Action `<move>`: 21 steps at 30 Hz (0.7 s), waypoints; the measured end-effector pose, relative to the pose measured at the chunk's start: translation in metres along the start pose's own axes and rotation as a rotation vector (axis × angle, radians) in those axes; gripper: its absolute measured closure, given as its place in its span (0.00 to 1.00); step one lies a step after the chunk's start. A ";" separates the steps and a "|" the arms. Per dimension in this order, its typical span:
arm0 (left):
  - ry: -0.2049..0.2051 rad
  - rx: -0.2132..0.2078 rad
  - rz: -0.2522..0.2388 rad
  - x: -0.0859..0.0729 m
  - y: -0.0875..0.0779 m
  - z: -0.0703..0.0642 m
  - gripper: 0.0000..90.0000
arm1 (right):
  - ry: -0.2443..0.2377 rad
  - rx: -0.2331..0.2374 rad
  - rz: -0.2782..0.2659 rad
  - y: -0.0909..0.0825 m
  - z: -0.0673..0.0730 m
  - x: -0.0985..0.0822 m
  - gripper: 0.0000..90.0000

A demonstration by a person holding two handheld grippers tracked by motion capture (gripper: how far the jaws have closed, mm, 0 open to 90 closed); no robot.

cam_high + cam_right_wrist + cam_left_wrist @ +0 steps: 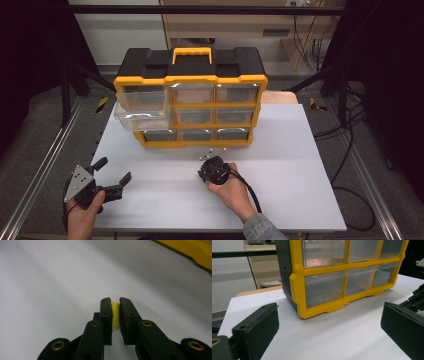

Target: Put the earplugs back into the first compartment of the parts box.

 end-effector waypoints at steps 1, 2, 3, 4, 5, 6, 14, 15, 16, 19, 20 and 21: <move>0.000 0.001 0.000 0.000 0.000 0.000 0.02 | 0.003 -0.001 -0.007 -0.001 -0.001 0.000 0.90; -0.001 0.001 0.001 0.000 0.000 0.000 0.02 | 0.002 0.000 -0.018 -0.002 -0.001 0.001 0.90; 0.000 0.002 0.002 0.000 0.000 0.000 0.02 | 0.012 0.005 -0.052 -0.007 -0.003 0.004 0.91; 0.000 0.001 0.002 0.000 0.000 0.000 0.02 | 0.012 0.005 -0.052 -0.007 -0.003 0.004 0.91; 0.001 0.002 0.002 0.000 0.000 0.000 0.02 | 0.011 0.007 -0.065 -0.010 -0.003 0.005 0.91; 0.002 0.002 0.002 0.000 0.000 0.000 0.02 | 0.014 0.007 -0.078 -0.012 -0.004 0.006 0.91; 0.002 0.004 0.001 0.000 0.000 0.000 0.02 | 0.009 0.001 -0.190 -0.044 -0.009 0.023 0.92; 0.002 0.004 0.001 0.000 0.000 0.000 0.02 | 0.009 0.001 -0.190 -0.044 -0.009 0.023 0.92; 0.001 0.004 0.001 0.000 0.000 0.000 0.02 | -0.001 -0.003 -0.213 -0.051 -0.010 0.030 0.92; 0.001 0.005 0.000 0.000 0.000 0.000 0.02 | -0.007 -0.001 -0.235 -0.060 -0.010 0.038 0.92; 0.001 0.005 0.000 0.000 0.000 0.000 0.02 | -0.008 0.000 -0.242 -0.063 -0.010 0.040 0.92; 0.002 0.005 0.000 0.000 0.000 0.000 0.02 | -0.006 -0.001 -0.255 -0.068 -0.010 0.045 0.92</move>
Point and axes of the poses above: each handheld gripper's, and its own axes: y roughly forward along the jaws, x roughly out of its top, z roughly to its left, the point moved 5 cm from there along y, roughly forward along the jaws, and after that the axes turned 4 degrees about -z, right-handed, at the moved point
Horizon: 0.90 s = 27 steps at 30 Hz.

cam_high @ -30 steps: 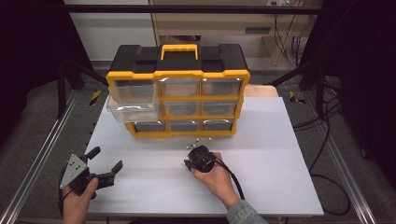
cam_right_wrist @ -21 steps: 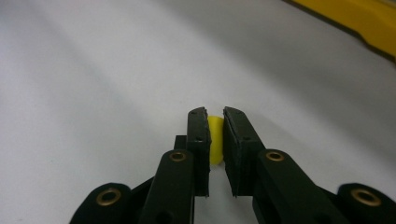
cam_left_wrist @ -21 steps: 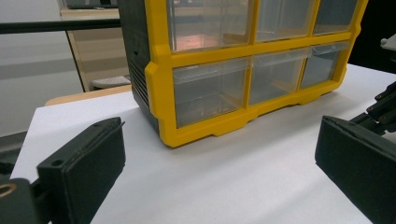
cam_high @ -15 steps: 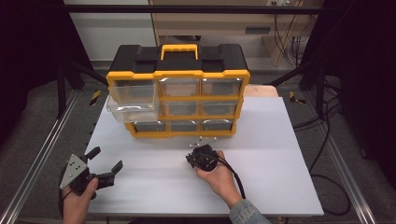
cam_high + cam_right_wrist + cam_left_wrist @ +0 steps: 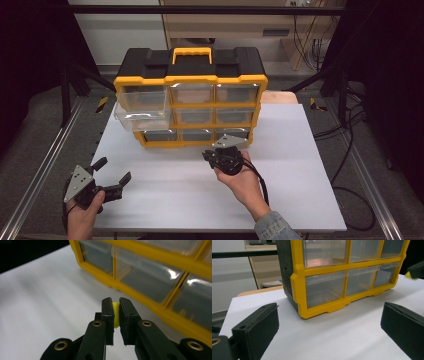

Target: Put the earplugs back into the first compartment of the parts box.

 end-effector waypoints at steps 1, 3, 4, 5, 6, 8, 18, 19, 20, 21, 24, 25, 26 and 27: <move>0.000 -0.001 0.000 0.000 0.000 0.000 0.02 | 0.000 -0.001 -0.011 -0.002 0.000 0.004 0.92; 0.000 -0.001 0.000 0.000 0.000 0.000 0.02 | -0.014 0.002 -0.048 -0.010 0.000 0.022 0.92; 0.000 -0.001 0.000 0.000 0.000 0.000 0.02 | -0.014 0.002 -0.048 -0.010 0.000 0.022 0.92; 0.001 -0.001 0.001 0.000 0.000 0.000 0.02 | -0.018 0.002 -0.054 -0.012 0.000 0.026 0.92; 0.001 0.000 0.001 0.000 0.000 0.000 0.02 | -0.024 0.003 -0.067 -0.015 0.001 0.033 0.92; 0.001 0.000 0.000 0.000 0.000 0.000 0.02 | -0.039 -0.002 -0.104 -0.022 0.001 0.051 0.92; 0.001 -0.001 0.001 0.000 0.000 0.000 0.02 | -0.048 0.003 -0.211 -0.043 0.005 0.102 0.92; 0.001 -0.001 0.000 0.000 0.000 0.000 0.02 | -0.052 0.004 -0.220 -0.044 0.006 0.106 0.92; 0.001 -0.001 0.000 0.000 0.000 0.000 0.02 | -0.057 0.003 -0.232 -0.046 0.007 0.112 0.92; 0.001 -0.002 0.001 0.000 0.000 0.000 0.02 | -0.059 0.004 -0.253 -0.048 0.008 0.121 0.92; 0.001 -0.002 0.001 0.000 0.000 0.000 0.02 | -0.054 0.011 -0.273 -0.050 0.010 0.130 0.92; 0.001 -0.002 0.001 0.000 0.000 0.000 0.02 | -0.057 0.017 -0.290 -0.052 0.012 0.139 0.92; 0.001 -0.002 0.001 0.000 0.000 0.000 0.02 | -0.057 0.017 -0.290 -0.052 0.012 0.139 0.92; 0.001 -0.001 0.002 0.000 0.000 0.000 0.02 | -0.059 0.018 -0.294 -0.053 0.013 0.141 0.92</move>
Point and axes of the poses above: each handheld gripper's, and its own axes: y roughly forward along the jaws, x roughly out of its top, z roughly to its left, the point moved 5 cm from there along y, roughly forward along the jaws, and after that the axes turned 4 degrees about -z, right-handed, at the moved point
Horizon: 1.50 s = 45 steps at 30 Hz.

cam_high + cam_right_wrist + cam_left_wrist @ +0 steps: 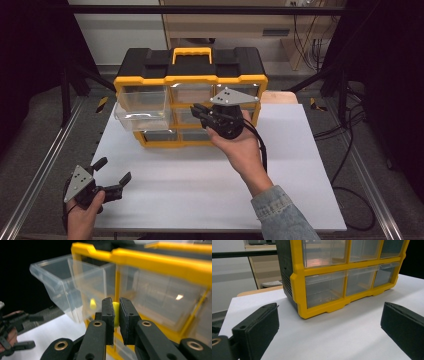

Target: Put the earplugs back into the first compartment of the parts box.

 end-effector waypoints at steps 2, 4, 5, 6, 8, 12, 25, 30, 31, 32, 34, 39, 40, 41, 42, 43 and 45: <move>-0.001 0.000 0.000 0.000 0.000 0.000 0.02 | -0.007 0.005 -0.015 0.002 0.003 0.009 0.92; -0.001 -0.001 -0.001 0.000 0.000 0.000 0.02 | -0.015 0.013 -0.027 0.004 0.005 0.016 0.92; -0.001 -0.001 -0.002 0.000 0.000 0.000 0.02 | -0.020 0.018 -0.034 0.004 0.007 0.020 0.92; -0.001 -0.001 -0.002 0.000 0.000 0.000 0.02 | -0.026 0.018 -0.044 0.005 0.008 0.026 0.92; -0.001 -0.002 -0.001 0.000 0.000 0.000 0.02 | -0.024 0.018 -0.048 0.006 0.009 0.028 0.92; 0.001 -0.003 0.000 0.000 0.000 0.000 0.02 | -0.020 0.023 -0.063 0.011 0.012 0.039 0.92; -0.001 -0.004 -0.001 0.000 0.001 0.000 0.02 | -0.015 0.054 -0.078 0.027 0.025 0.062 0.92; 0.002 -0.006 -0.001 0.000 0.001 -0.001 0.02 | -0.030 0.067 -0.078 0.037 0.034 0.067 0.92; 0.000 -0.006 -0.001 0.000 0.001 -0.001 0.02 | -0.034 0.070 -0.077 0.039 0.036 0.067 0.92; 0.000 -0.006 -0.001 0.000 0.001 -0.001 0.02 | -0.035 0.073 -0.073 0.041 0.038 0.067 0.92; 0.000 -0.005 -0.004 0.001 0.001 0.000 0.02 | -0.044 0.075 -0.069 0.044 0.040 0.066 0.92; -0.001 -0.005 -0.005 0.001 0.000 0.000 0.02 | -0.043 0.080 -0.069 0.047 0.043 0.066 0.92; -0.001 -0.005 -0.003 0.000 0.001 0.000 0.02 | -0.043 0.082 -0.068 0.047 0.044 0.066 0.92; -0.001 -0.006 -0.003 0.000 0.001 -0.001 0.02 | -0.043 0.082 -0.067 0.048 0.044 0.065 0.92; -0.001 -0.006 -0.004 0.001 0.001 -0.001 0.02 | -0.045 0.080 -0.067 0.048 0.044 0.065 0.92; -0.001 -0.006 -0.004 0.001 0.001 -0.001 0.02 | -0.045 0.080 -0.064 0.049 0.044 0.065 0.92; -0.001 -0.006 -0.003 0.000 0.001 0.000 0.02 | -0.043 0.082 -0.063 0.049 0.045 0.065 0.91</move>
Point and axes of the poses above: each handheld gripper's, and its own axes: y roughly forward along the jaws, x roughly out of its top, z roughly to its left, the point moved 5 cm from there along y, roughly forward along the jaws, and after that the axes turned 4 degrees about -z, right-handed, at the moved point
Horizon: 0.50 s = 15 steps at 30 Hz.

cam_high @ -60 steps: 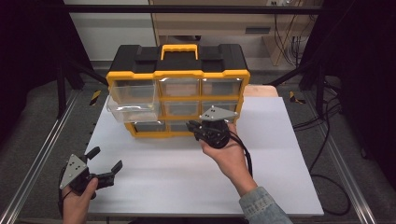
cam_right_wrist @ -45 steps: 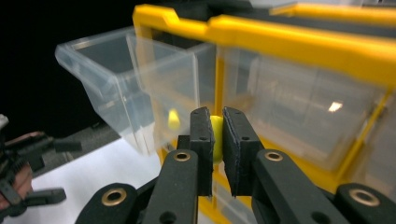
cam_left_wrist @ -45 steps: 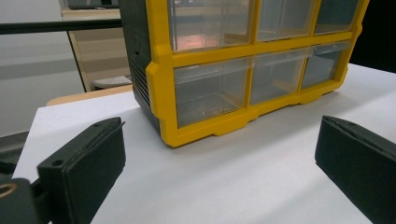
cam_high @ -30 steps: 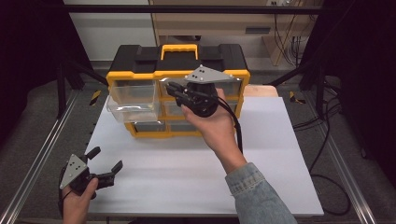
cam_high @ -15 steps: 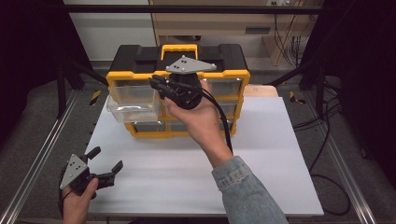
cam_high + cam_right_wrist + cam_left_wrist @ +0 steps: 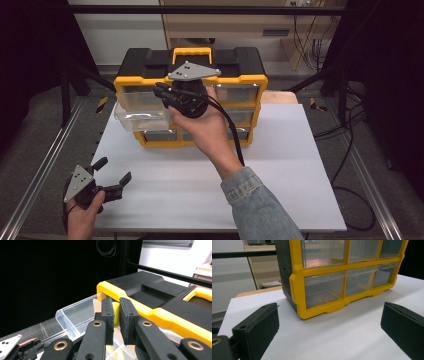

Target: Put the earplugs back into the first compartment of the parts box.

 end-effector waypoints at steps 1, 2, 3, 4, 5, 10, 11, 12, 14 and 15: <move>0.000 0.001 0.001 0.000 0.000 0.000 0.02 | -0.002 0.002 0.003 0.001 0.000 0.000 0.91; 0.000 0.001 0.001 0.000 0.000 0.000 0.02 | -0.002 0.002 0.003 0.001 0.000 0.000 0.91; 0.001 0.000 0.001 0.000 0.000 0.000 0.02 | -0.007 -0.001 0.008 0.003 0.001 -0.001 0.91; 0.002 0.000 0.001 0.000 0.000 0.000 0.02 | -0.008 -0.001 0.010 0.003 0.001 -0.001 0.91; 0.002 0.000 0.001 0.000 0.000 0.000 0.02 | -0.009 -0.001 0.012 0.004 0.002 -0.001 0.91; 0.002 -0.001 0.003 0.000 0.000 0.000 0.02 | -0.019 -0.005 0.024 0.009 0.004 -0.002 0.90; 0.002 -0.001 0.002 0.000 0.000 0.000 0.02 | -0.021 -0.006 0.027 0.010 0.004 -0.002 0.88; 0.001 -0.001 0.002 0.000 0.000 0.000 0.02 | -0.026 -0.009 0.031 0.012 0.005 -0.001 0.85; 0.001 -0.001 0.003 0.000 0.000 0.000 0.02 | -0.046 0.006 0.034 0.014 0.008 -0.001 0.78; 0.000 -0.001 0.002 0.000 0.000 0.000 0.02 | -0.048 0.007 0.036 0.015 0.010 -0.001 0.74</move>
Point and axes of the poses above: each handheld gripper's, and its own axes: y roughly forward along the jaws, x roughly out of its top, z roughly to its left, the point moved 5 cm from there along y, roughly forward along the jaws, and after that the axes turned 4 degrees about -z, right-handed, at the moved point
